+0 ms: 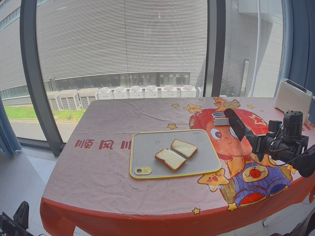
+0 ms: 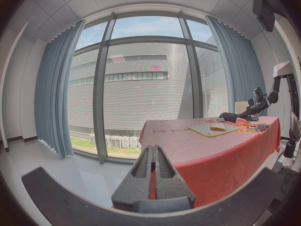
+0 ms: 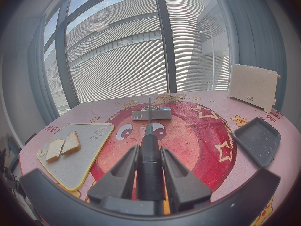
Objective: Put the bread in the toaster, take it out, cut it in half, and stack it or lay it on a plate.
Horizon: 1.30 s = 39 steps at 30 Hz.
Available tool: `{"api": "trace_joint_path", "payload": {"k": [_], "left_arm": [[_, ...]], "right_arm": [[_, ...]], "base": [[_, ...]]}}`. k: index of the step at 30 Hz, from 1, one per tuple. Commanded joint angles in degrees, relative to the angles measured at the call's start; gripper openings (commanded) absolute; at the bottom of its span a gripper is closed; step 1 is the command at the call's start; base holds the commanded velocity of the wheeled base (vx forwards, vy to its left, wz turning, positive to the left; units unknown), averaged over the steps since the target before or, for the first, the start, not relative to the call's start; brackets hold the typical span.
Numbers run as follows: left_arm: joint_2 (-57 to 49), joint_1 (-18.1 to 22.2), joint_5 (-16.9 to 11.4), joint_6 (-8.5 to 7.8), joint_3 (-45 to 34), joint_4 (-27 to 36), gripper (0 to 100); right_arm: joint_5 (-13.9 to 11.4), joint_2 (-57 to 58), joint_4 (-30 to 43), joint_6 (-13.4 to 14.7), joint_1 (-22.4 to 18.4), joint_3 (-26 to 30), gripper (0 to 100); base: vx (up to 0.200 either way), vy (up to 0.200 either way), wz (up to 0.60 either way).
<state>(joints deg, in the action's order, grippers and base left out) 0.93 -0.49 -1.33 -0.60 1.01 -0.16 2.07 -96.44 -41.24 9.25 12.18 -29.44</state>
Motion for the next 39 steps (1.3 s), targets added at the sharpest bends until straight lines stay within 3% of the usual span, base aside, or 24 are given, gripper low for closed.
{"api": "trace_joint_path", "payload": {"k": [1, 10, 11, 39], "left_arm": [[-0.9, 0.0, 0.0, -0.02, -1.0, 0.0, 0], [-0.9, 0.0, 0.0, 0.07, -1.0, 0.0, 0], [-0.9, 0.0, 0.0, -0.02, -1.0, 0.0, 0], [-0.9, 0.0, 0.0, 0.07, -1.0, 0.0, 0]], "right_arm": [[-0.1, 0.0, 0.0, 0.0, 0.0, 0.1, 0], [-0.1, 0.0, 0.0, -0.2, 0.0, 0.2, 0], [-0.1, 0.0, 0.0, -0.1, 0.0, 0.2, 100], [-0.1, 3.9, 0.0, -0.6, 0.7, 0.3, 100]], "base": [[0.0, 0.0, 0.0], [0.0, 0.0, 0.0], [0.0, 0.0, 0.0], [0.0, 0.0, 0.0]]}}
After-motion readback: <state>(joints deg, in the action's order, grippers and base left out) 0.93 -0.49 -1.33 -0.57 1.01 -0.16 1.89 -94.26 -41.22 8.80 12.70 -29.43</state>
